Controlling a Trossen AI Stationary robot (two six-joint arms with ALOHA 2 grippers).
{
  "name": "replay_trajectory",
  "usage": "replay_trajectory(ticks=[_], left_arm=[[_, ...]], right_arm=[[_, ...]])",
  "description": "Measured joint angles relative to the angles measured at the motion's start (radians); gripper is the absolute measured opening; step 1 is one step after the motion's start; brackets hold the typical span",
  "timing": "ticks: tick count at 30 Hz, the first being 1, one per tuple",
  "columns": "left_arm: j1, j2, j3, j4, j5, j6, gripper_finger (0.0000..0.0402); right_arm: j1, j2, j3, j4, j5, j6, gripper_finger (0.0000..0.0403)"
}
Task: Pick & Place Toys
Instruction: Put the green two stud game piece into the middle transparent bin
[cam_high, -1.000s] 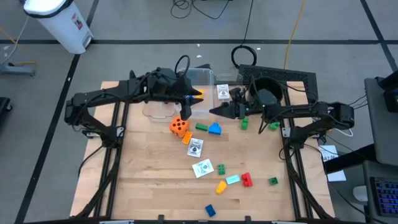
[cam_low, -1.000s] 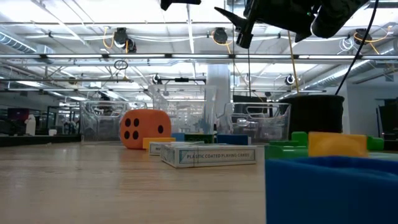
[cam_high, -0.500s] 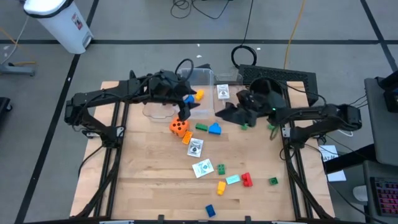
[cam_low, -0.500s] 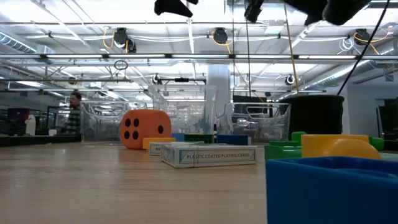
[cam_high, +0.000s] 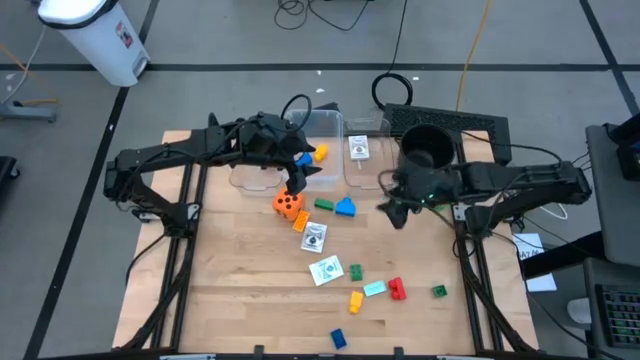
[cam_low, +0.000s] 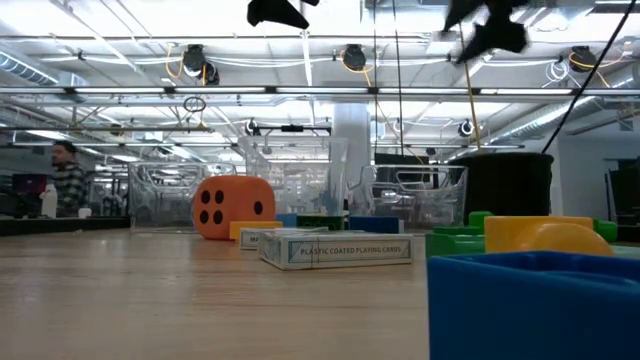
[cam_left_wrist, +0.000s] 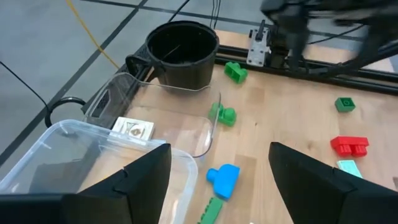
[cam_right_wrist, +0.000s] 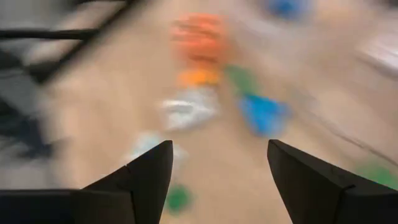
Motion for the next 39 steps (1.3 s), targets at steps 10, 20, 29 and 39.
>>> replay_trajectory(ticks=[10,20,29,39], left_arm=[[-0.007,-0.001,0.000,0.001,0.003,-0.050,0.0278],[-0.051,-0.001,0.000,-0.023,0.010,-0.062,0.0278],[-0.066,-0.001,0.000,-0.041,0.009,-0.063,0.0278],[-0.069,-0.001,0.000,-0.041,0.009,-0.093,0.0278]], right_arm=[[-0.014,0.015,-0.126,-0.029,0.248,0.427,0.0254],[-0.100,0.015,-0.356,0.058,0.193,0.617,0.0254],[-0.151,0.017,-0.495,0.140,0.192,0.701,0.0254],[-0.218,0.140,-0.508,0.205,0.151,0.639,0.0254]])
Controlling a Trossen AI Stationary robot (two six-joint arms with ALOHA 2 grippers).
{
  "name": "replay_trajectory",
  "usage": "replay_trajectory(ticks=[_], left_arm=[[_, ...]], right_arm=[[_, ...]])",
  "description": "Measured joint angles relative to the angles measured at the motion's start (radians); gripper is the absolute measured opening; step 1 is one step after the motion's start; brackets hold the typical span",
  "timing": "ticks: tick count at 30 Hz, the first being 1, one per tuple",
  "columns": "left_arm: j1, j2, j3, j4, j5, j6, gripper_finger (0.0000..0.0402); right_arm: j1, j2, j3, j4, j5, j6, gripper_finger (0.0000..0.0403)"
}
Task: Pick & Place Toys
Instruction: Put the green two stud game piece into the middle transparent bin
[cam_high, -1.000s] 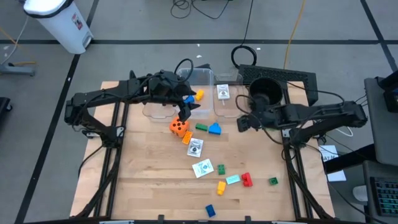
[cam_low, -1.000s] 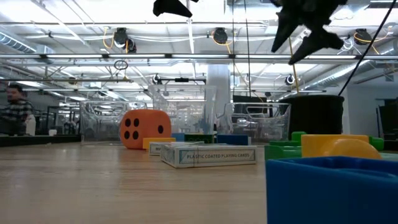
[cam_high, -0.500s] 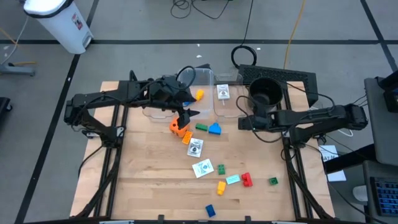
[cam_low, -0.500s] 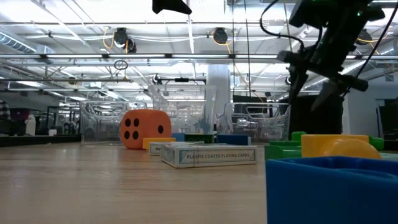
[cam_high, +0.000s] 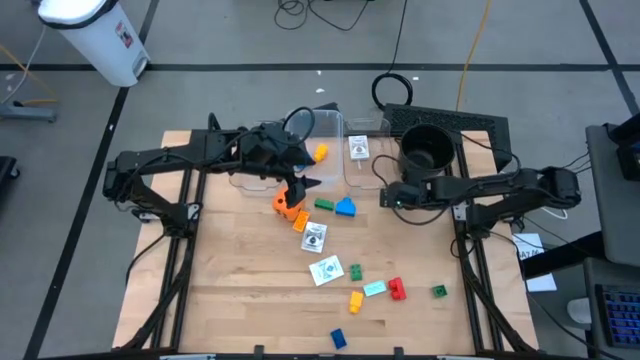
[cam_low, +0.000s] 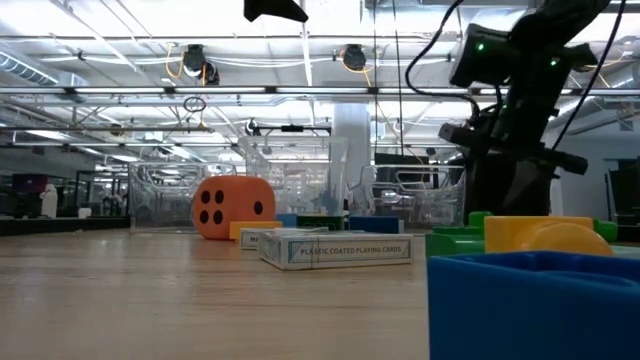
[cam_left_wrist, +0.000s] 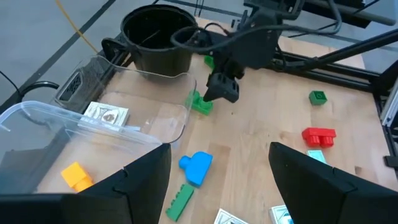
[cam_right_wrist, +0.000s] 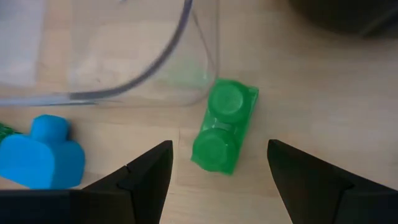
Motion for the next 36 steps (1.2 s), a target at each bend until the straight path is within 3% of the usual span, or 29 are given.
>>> replay_trajectory(ticks=[14,23,36], left_arm=[[-0.011,0.000,0.000,-0.005,-0.004,0.004,0.0278],[-0.011,0.000,0.000,-0.006,-0.009,0.005,0.0278],[-0.011,0.000,0.000,-0.006,-0.010,0.011,0.0278]], right_arm=[[-0.017,0.152,0.000,0.019,-0.009,0.001,0.0254],[-0.030,0.155,0.000,-0.049,-0.005,0.012,0.0248],[-0.030,0.154,0.000,-0.049,-0.004,-0.031,0.0121]])
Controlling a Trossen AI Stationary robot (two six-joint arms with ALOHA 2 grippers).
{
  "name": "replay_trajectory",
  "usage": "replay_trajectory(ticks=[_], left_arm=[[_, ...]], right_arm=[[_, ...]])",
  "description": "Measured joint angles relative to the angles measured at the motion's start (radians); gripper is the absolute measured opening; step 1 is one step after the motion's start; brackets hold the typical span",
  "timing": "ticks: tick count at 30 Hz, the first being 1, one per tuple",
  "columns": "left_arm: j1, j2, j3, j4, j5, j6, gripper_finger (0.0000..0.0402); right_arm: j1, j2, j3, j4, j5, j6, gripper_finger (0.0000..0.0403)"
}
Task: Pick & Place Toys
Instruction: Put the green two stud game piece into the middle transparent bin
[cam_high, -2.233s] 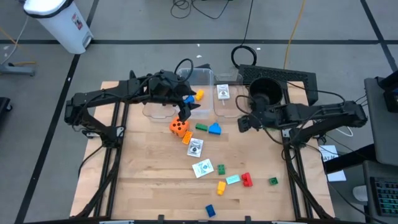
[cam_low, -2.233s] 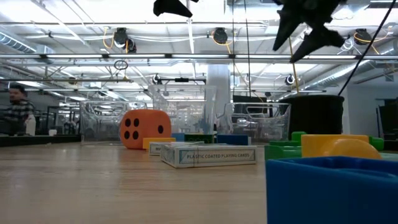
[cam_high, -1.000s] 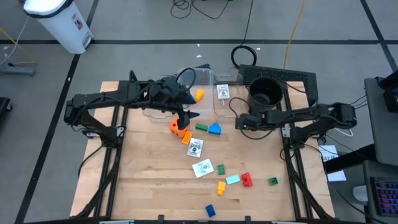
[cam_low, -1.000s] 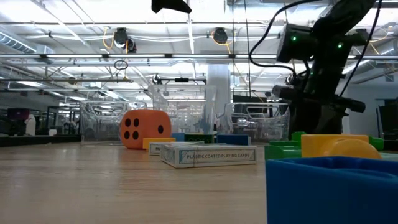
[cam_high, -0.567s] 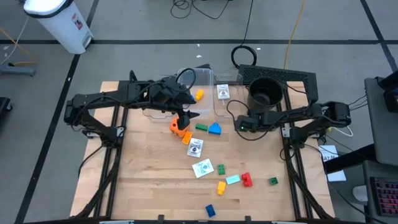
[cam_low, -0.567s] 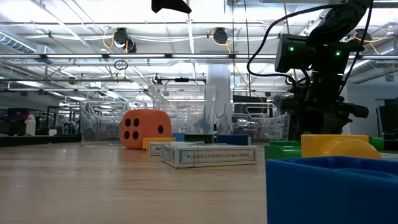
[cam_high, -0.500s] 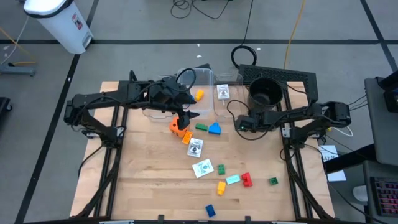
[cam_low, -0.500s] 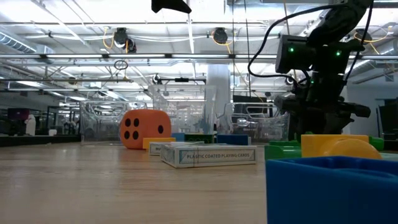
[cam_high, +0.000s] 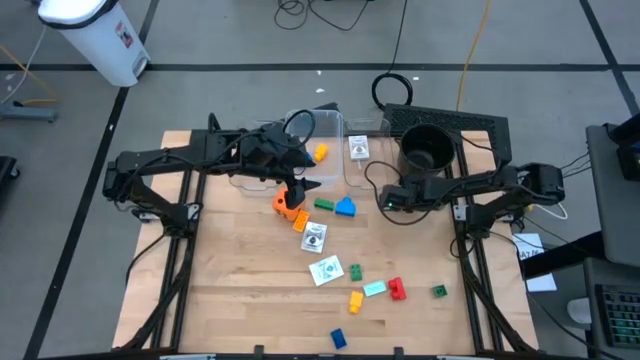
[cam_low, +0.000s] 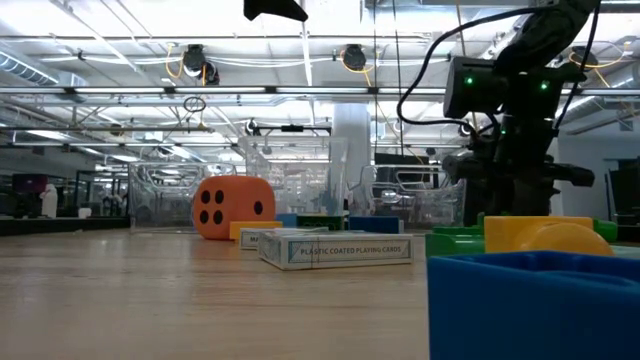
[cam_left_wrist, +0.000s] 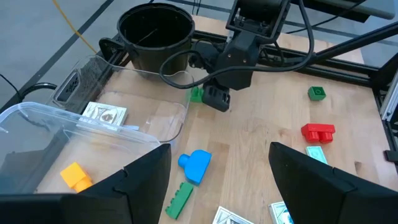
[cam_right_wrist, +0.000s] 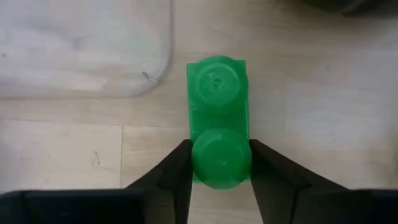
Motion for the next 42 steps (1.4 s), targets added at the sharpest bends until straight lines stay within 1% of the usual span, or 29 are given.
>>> replay_trajectory(ticks=[5,9,13,18,20,23,25,27,31,34,37,42], left_arm=[[0.000,0.000,0.000,-0.001,0.000,0.000,0.0278],[0.000,0.000,0.000,-0.012,0.000,-0.001,0.0278],[0.000,0.000,0.000,-0.033,0.000,-0.005,0.0278],[0.000,0.000,0.000,-0.035,0.000,-0.008,0.0278],[0.000,0.000,0.000,-0.020,0.001,-0.009,0.0278],[0.000,0.000,0.000,0.011,0.005,-0.024,0.0278],[0.005,0.000,0.000,0.042,0.040,-0.030,0.0278],[0.013,0.010,0.000,0.083,0.099,-0.027,0.0278],[0.033,0.044,0.000,0.133,0.202,-0.043,0.0278],[0.042,0.069,0.000,0.158,0.244,-0.054,0.0278],[0.044,0.097,0.000,0.208,0.288,-0.061,0.0278],[0.043,0.134,0.000,0.299,0.400,-0.108,0.0278]], right_arm=[[0.009,-0.022,0.000,-0.002,-0.007,-0.061,0.0121],[0.059,-0.090,0.000,-0.039,-0.006,-0.100,0.0125],[0.146,-0.207,0.000,-0.074,-0.006,-0.099,0.0118],[0.271,-0.374,0.000,-0.018,-0.002,-0.069,0.0120],[0.315,-0.435,0.000,0.051,0.012,-0.078,0.0120],[0.374,-0.504,0.000,0.197,0.061,-0.120,0.0120],[0.401,-0.528,0.000,0.336,0.092,-0.181,0.0120],[0.412,-0.533,0.000,0.471,0.101,-0.256,0.0120],[0.408,-0.502,0.000,0.701,0.073,-0.378,0.0118],[0.409,-0.456,0.000,0.840,0.040,-0.448,0.0117],[0.408,-0.403,0.000,0.937,-0.005,-0.486,0.0117],[0.408,-0.326,0.000,1.032,-0.015,-0.490,0.0117]])
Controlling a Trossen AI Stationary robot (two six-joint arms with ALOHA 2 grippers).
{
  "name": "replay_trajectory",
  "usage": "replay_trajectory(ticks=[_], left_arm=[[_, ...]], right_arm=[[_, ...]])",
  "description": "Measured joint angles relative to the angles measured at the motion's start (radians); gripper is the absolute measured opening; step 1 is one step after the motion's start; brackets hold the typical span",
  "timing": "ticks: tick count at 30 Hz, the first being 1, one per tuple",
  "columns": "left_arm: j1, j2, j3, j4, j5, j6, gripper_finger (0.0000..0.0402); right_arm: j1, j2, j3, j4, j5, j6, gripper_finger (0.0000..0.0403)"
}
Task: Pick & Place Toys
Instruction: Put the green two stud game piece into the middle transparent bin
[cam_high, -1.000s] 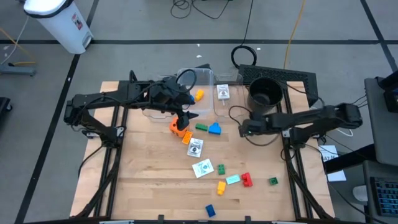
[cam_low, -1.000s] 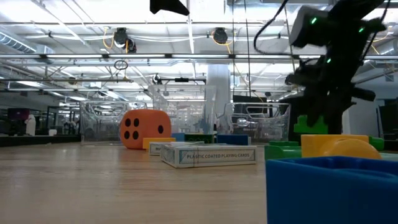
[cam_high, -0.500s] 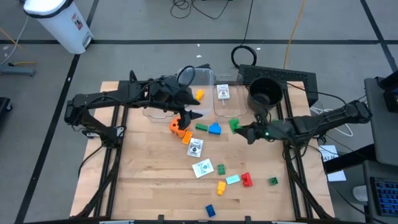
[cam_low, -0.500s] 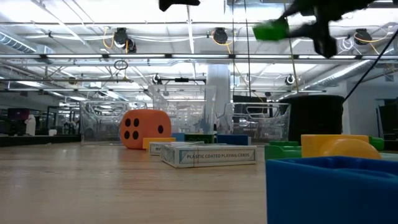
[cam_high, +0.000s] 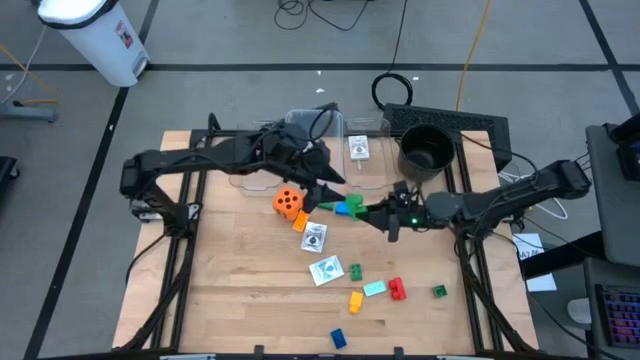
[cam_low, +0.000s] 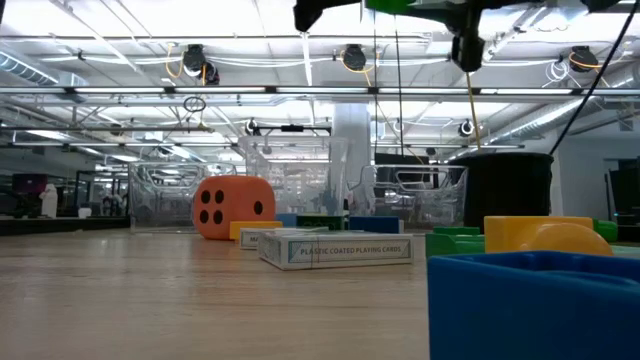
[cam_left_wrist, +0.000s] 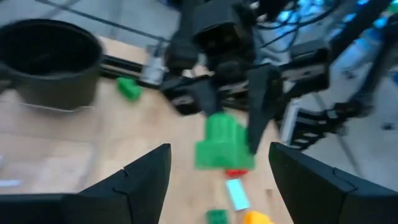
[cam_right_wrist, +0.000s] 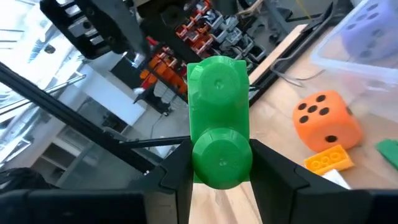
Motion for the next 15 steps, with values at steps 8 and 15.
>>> replay_trajectory(ticks=[8,15], left_arm=[[-0.013,0.056,0.000,0.066,0.131,-0.071,0.0278],[-0.015,0.080,-0.001,0.069,0.159,-0.098,0.0278]], right_arm=[[-0.001,0.051,0.000,0.093,-0.072,-0.002,0.0117],[-0.001,0.044,0.000,0.115,-0.082,-0.030,0.0117]])
